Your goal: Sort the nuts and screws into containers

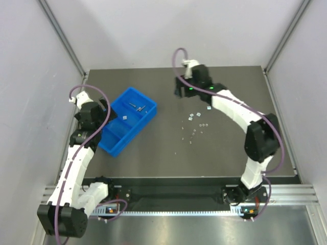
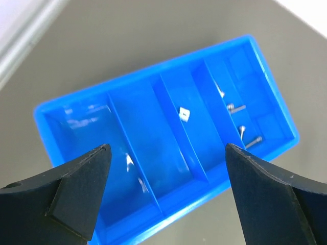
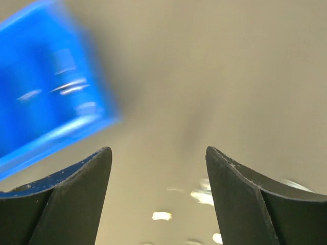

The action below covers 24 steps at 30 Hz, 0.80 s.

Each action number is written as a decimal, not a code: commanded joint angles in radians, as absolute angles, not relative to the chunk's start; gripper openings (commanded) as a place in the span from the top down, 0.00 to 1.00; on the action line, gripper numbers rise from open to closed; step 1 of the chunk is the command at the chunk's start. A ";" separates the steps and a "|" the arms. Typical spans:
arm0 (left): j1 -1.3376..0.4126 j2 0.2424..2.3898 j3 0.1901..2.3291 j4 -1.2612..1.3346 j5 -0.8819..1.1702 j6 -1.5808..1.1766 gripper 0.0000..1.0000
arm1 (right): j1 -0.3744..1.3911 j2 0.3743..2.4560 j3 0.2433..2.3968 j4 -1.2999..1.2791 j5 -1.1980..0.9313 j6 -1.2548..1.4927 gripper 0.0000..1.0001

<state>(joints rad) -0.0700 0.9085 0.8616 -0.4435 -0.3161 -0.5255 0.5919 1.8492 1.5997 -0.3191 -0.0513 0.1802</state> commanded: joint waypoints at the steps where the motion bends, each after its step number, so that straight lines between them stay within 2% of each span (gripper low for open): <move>1: -0.067 0.916 0.859 -0.425 -0.259 -0.560 0.03 | 0.496 1.796 1.418 -0.273 0.020 0.189 0.26; 5: -0.067 0.920 0.867 -0.405 -0.255 -0.508 0.02 | 0.355 1.805 1.321 -0.229 0.048 0.166 0.28; 8: -0.067 0.930 0.873 -0.403 -0.259 -0.462 0.02 | 0.296 1.839 1.325 -0.230 0.102 0.167 0.29; 16: -0.067 0.957 0.893 -0.417 -0.325 -0.428 0.02 | 0.287 1.957 1.423 -0.301 0.179 0.190 0.30; 24: -0.067 0.959 0.888 -0.419 -0.337 -0.420 0.01 | 0.285 2.039 1.453 -0.318 0.201 0.187 0.37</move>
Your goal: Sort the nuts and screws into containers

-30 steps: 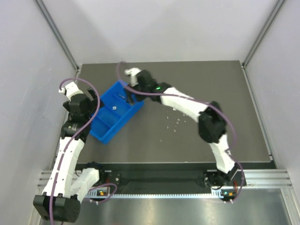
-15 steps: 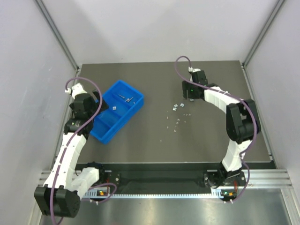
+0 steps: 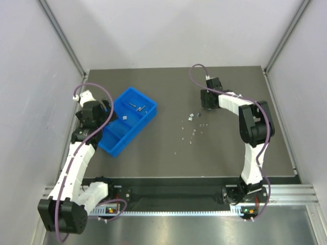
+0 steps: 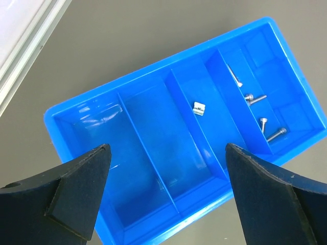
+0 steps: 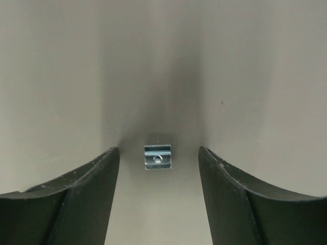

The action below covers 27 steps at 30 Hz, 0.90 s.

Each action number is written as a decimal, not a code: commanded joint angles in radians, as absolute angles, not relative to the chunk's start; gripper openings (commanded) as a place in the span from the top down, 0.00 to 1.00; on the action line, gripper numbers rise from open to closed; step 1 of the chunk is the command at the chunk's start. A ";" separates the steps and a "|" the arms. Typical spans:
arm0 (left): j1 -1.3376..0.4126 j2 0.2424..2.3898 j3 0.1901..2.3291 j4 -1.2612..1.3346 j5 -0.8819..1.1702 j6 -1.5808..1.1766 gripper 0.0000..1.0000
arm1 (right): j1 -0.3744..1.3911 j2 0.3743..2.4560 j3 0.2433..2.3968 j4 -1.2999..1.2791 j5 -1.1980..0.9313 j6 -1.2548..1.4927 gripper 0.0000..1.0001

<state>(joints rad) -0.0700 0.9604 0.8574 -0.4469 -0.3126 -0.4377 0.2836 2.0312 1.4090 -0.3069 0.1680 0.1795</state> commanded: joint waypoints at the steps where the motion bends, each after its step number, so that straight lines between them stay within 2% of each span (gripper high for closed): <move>1: -0.067 0.959 0.888 -0.417 -0.337 -0.420 0.01 | 0.287 2.040 1.453 -0.322 0.204 0.187 0.37; 5: -0.067 0.960 0.884 -0.411 -0.337 -0.420 0.01 | 0.282 2.040 1.451 -0.324 0.196 0.186 0.43; 10: -0.067 0.959 0.884 -0.416 -0.337 -0.420 0.01 | 0.281 2.059 1.471 -0.348 0.192 0.186 0.59; 13: -0.067 0.945 0.879 -0.414 -0.344 -0.422 0.01 | 0.279 2.059 1.471 -0.354 0.184 0.186 0.63; 16: -0.067 0.934 0.876 -0.410 -0.342 -0.422 0.01 | 0.281 2.066 1.479 -0.357 0.184 0.180 0.76; 17: -0.067 0.933 0.877 -0.410 -0.342 -0.420 0.01 | 0.279 2.066 1.483 -0.360 0.189 0.175 0.82; 20: -0.067 0.928 0.879 -0.414 -0.337 -0.420 0.01 | 0.285 2.042 1.496 -0.388 0.189 0.173 0.93; 25: -0.067 0.910 0.888 -0.420 -0.311 -0.434 0.01 | 0.391 1.901 1.537 -0.400 0.134 0.199 0.95; 27: -0.067 0.902 0.894 -0.428 -0.310 -0.434 0.01 | 0.452 1.879 1.618 -0.413 0.123 0.204 0.95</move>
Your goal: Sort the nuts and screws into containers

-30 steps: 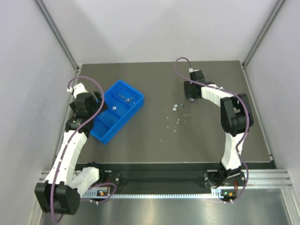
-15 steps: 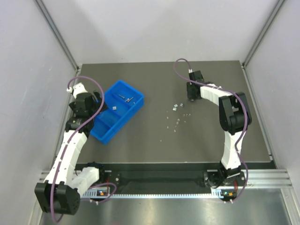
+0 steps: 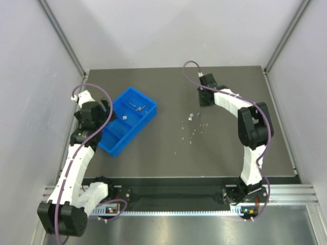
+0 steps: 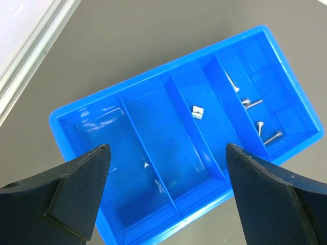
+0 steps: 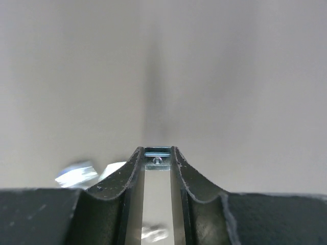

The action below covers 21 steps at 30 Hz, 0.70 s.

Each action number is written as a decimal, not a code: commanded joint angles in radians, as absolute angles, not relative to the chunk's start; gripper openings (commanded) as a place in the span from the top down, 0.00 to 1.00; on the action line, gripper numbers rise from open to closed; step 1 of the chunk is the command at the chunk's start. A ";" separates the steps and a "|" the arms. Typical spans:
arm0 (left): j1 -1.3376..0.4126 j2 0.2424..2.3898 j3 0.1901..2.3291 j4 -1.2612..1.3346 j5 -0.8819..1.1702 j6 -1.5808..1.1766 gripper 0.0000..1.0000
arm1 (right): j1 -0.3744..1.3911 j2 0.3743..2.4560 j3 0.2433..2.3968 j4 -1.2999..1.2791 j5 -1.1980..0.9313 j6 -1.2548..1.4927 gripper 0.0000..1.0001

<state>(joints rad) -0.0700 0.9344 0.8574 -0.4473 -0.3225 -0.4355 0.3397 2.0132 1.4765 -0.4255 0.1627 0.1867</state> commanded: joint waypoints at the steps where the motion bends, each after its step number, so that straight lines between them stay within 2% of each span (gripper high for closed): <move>1: -0.067 0.897 0.894 -0.429 -0.325 -0.433 0.01 | 0.524 1.878 1.650 -0.414 0.100 0.207 0.95; 6: -0.067 0.888 0.919 -0.497 -0.451 -0.443 0.01 | 0.741 1.979 1.941 -0.407 0.046 0.192 0.95; 11: -0.067 0.838 0.916 -0.485 -0.506 -0.403 0.01 | 0.897 2.196 2.193 -0.387 -0.034 0.175 0.95; 15: -0.067 0.770 0.902 -0.482 -0.554 -0.399 0.01 | 0.939 2.308 2.267 -0.345 -0.031 0.178 0.95; 21: -0.067 0.664 0.871 -0.448 -0.561 -0.373 0.01 | 0.948 2.384 2.244 -0.253 -0.005 0.153 0.95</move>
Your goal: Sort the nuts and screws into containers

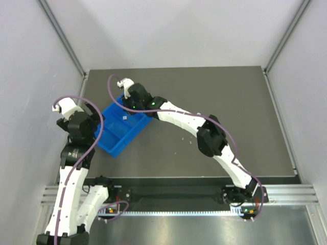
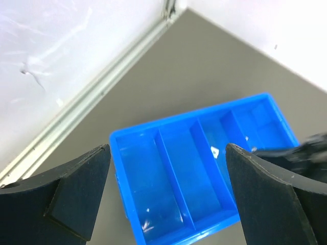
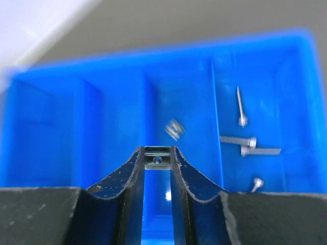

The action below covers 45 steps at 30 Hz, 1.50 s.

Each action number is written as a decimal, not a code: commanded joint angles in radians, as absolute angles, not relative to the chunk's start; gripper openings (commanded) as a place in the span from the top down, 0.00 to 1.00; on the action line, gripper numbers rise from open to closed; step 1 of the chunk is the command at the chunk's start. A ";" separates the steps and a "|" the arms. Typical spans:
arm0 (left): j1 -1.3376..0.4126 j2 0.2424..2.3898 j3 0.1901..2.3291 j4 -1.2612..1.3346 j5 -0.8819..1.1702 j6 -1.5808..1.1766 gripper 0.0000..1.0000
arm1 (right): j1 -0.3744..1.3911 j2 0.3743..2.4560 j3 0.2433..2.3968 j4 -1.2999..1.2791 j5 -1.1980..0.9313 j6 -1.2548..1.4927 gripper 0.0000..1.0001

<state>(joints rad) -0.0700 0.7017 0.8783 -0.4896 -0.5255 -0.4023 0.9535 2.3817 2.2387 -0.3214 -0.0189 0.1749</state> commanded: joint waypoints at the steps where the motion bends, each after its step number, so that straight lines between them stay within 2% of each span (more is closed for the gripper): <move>1: -0.066 0.644 0.870 -0.449 -0.575 -0.370 0.01 | 0.948 2.402 2.249 -0.255 -0.006 0.149 0.95; 3: -0.067 0.626 0.862 -0.446 -0.584 -0.368 0.01 | 0.950 2.416 2.250 -0.253 -0.005 0.146 0.94; 7: -0.067 0.611 0.848 -0.430 -0.578 -0.368 0.01 | 0.954 2.427 2.246 -0.270 -0.005 0.127 0.84; 10: -0.067 0.627 0.845 -0.428 -0.566 -0.373 0.01 | 0.954 2.409 2.253 -0.296 -0.005 0.112 0.51; 14: -0.067 0.646 0.842 -0.428 -0.542 -0.380 0.01 | 0.942 2.327 2.258 -0.362 0.018 0.113 0.29; 16: -0.067 0.660 0.839 -0.425 -0.525 -0.377 0.01 | 0.908 2.249 2.249 -0.396 0.050 0.141 0.26; 19: -0.067 0.686 0.836 -0.423 -0.493 -0.370 0.01 | 0.810 2.089 2.123 -0.434 0.048 0.208 0.26; 24: -0.066 0.724 0.838 -0.426 -0.460 -0.371 0.01 | 0.643 1.817 1.648 -0.376 0.170 0.259 0.24; 25: -0.066 0.727 0.836 -0.426 -0.456 -0.370 0.01 | 0.568 1.769 1.591 -0.379 0.192 0.315 0.27; 28: -0.066 0.732 0.833 -0.423 -0.448 -0.367 0.01 | 0.454 1.720 1.407 -0.350 0.149 0.328 0.32; 32: -0.064 0.733 0.830 -0.420 -0.446 -0.365 0.01 | 0.411 1.689 1.208 -0.190 0.059 0.128 0.32; 34: -0.066 0.733 0.828 -0.422 -0.445 -0.365 0.01 | 0.403 1.690 1.169 -0.149 -0.079 -0.099 0.33; 37: -0.066 0.735 0.828 -0.420 -0.442 -0.365 0.01 | 0.393 1.742 1.213 -0.196 -0.112 -0.231 0.34; 45: -0.066 0.733 0.825 -0.425 -0.451 -0.367 0.01 | 0.359 1.897 1.335 -0.281 -0.173 -0.374 0.36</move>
<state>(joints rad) -0.0700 0.7380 0.8387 -0.4713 -0.4496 -0.3782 0.3702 1.8660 1.2743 -0.2829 -0.1162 -0.2668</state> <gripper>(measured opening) 0.991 0.646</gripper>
